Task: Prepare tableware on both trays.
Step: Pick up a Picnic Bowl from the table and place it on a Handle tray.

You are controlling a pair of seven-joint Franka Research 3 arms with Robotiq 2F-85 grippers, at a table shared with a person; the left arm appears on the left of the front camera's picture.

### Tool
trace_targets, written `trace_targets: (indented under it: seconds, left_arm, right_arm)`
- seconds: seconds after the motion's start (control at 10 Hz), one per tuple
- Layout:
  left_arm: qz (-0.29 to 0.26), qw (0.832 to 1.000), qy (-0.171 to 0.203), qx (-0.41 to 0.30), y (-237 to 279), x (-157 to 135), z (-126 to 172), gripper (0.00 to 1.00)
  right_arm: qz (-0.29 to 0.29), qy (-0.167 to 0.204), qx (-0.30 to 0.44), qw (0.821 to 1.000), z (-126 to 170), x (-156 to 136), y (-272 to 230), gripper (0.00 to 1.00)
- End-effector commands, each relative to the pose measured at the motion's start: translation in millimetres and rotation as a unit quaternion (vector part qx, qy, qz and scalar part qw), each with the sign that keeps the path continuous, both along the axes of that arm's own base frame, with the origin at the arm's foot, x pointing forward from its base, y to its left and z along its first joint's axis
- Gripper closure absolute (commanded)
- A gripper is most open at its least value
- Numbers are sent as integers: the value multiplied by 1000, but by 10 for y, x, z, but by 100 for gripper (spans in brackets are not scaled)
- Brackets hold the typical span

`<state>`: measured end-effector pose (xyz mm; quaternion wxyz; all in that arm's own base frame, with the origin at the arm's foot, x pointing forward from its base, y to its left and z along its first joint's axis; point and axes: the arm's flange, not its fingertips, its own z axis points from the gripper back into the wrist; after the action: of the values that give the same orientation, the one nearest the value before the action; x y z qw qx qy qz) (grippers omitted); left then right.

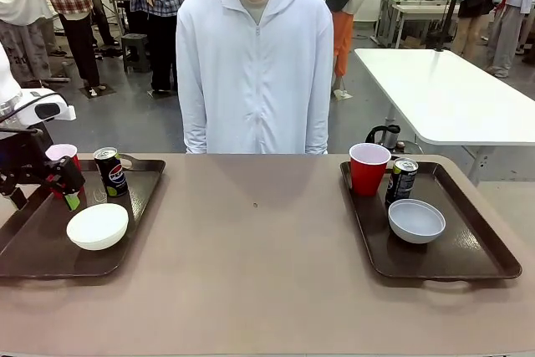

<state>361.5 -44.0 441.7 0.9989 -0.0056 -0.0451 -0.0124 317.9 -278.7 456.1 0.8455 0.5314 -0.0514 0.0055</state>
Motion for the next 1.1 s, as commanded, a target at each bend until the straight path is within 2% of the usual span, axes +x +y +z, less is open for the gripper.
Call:
trace_targets:
  seconds: [0.0, 0.5, 0.6, 0.7, 0.8, 1.0]
  left_arm:
    - [8, 1000, -7, 4, -10, 20, -11, 0]
    - [8, 1000, -7, 4, -10, 20, -11, 0]
    - [0, 1000, 0, 0, 0, 1, -2, 4]
    - [-28, 997, -5, -72, 138, 190, 102, 0]
    - [-43, 989, 3, -138, 324, 331, 125, 0]
    - [-73, 968, 18, -239, 777, 479, 54, 0]
  right_arm:
    - [-1, -3, 4, 1000, 12, -17, 8, 1]
    - [-1, -3, 4, 1000, 12, -17, 8, 1]
    - [-1, -3, 4, 1000, 12, -17, 8, 1]
    - [-1, -3, 4, 1000, 12, -17, 8, 1]
    - [-1, -3, 4, 1000, 12, -17, 8, 1]
    - [-1, -3, 4, 1000, 12, -17, 8, 1]
